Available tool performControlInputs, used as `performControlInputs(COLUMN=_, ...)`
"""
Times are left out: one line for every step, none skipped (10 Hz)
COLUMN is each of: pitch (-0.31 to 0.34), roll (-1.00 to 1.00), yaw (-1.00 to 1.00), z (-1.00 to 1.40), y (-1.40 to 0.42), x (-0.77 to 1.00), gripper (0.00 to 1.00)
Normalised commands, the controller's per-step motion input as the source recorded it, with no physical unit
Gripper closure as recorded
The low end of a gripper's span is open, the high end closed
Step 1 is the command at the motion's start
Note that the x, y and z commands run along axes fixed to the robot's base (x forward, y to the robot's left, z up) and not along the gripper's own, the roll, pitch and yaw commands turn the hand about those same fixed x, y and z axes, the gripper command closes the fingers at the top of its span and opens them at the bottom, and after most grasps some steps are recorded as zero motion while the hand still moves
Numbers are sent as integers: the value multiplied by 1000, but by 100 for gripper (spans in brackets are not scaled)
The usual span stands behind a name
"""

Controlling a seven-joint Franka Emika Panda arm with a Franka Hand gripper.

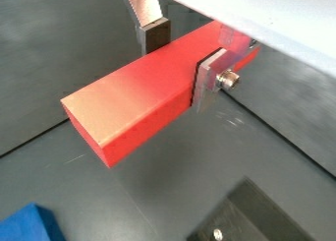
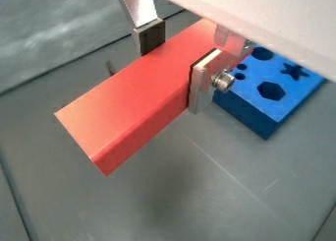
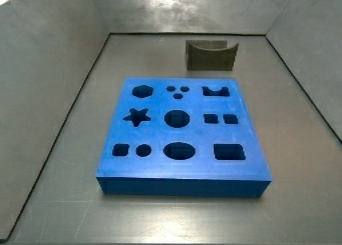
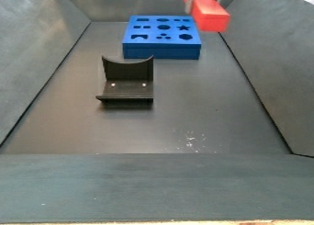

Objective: Pick up the rectangle object. Move up. Place the rectangle object on the fixture. Regrasp the rectangle object. Move to above the board. Insert the rectangle object.
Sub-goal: Place the rectangle object on the fixture.

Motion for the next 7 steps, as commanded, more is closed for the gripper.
performControlInputs(pitch=65, roll=85, yaw=-393, z=100, y=40, x=1000, gripper=100)
performControlInputs(pitch=90, roll=70, yaw=-246, z=90, y=38, x=1000, gripper=100)
performControlInputs(pitch=115, roll=49, yaw=-138, z=81, y=35, x=1000, gripper=100)
performControlInputs(pitch=133, roll=33, yaw=-94, z=74, y=33, x=1000, gripper=100)
performControlInputs(pitch=143, roll=22, yaw=-77, z=71, y=31, x=1000, gripper=100)
performControlInputs(pitch=157, roll=3, yaw=-56, z=63, y=28, x=1000, gripper=100)
performControlInputs(pitch=152, roll=-12, yaw=-48, z=57, y=27, x=1000, gripper=100)
